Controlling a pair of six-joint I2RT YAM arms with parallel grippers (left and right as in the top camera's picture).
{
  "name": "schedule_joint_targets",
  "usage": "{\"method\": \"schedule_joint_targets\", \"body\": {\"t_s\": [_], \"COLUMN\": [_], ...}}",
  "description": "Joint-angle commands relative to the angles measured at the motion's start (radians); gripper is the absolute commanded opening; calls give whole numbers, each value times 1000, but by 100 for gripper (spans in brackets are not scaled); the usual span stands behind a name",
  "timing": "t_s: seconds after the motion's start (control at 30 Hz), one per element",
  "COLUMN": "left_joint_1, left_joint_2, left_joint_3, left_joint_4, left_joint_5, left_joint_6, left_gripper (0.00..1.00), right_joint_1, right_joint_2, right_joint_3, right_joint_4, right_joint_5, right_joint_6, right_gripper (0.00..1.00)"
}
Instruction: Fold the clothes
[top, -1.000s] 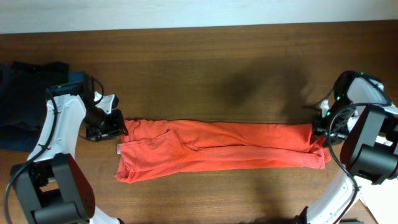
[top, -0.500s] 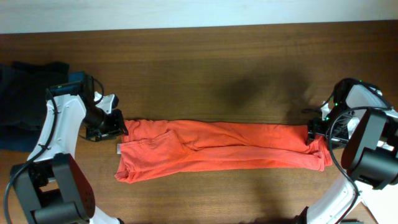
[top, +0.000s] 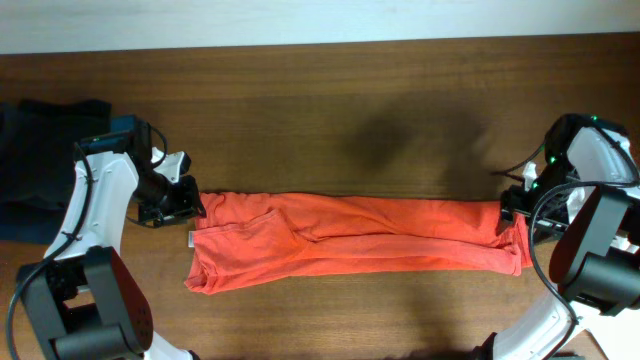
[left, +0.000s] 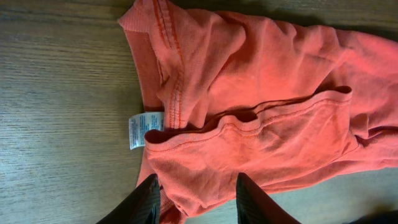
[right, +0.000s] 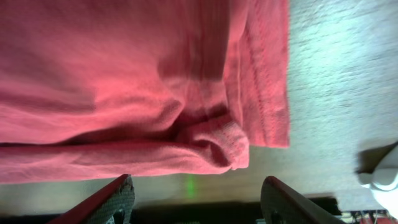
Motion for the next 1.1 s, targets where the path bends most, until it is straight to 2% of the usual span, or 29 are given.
{"method": "schedule_joint_targets", "body": {"t_s": [0.0,0.17,0.23,0.33,0.37,0.57,0.63,0.8,0.83,0.93,1.07], "left_joint_1": [-2,-2,-2,-2,-2,-2,-2,-2,-2,-2,-2], "left_joint_2": [-18,-18,-18,-18,-18,-18,-18,-18,-18,-18,-18], "left_joint_3": [-5,-5,-5,-5,-5,-5,-5,-5,-5,-5,-5], "left_joint_4": [2,2,2,2,3,2,2,3,5,14,21], "left_joint_5": [-3,-3,-3,-3,-3,-3,-3,-3,-3,-3,-3], "left_joint_6": [-3,-3,-3,-3,-3,-2,-2,-3,-3,-3,-3], "left_gripper": [39,39,39,39,39,39,39,40,39,39,39], "right_joint_1": [5,5,5,5,5,5,5,7,7,7,7], "right_joint_2": [-15,-15,-15,-15,-15,-15,-15,-15,-15,-15,-15], "right_joint_3": [-84,-174,-176,-176,-176,-147,-101,171,266,392,418], "right_joint_4": [48,185,185,174,169,130,103,12,16,99,167], "right_joint_5": [12,11,10,10,10,10,10,-52,-103,-230,-323], "right_joint_6": [35,80,88,88,92,95,94,93,93,90,90], "right_gripper": [69,65,56,25,21,21,18,14,13,12,11]}}
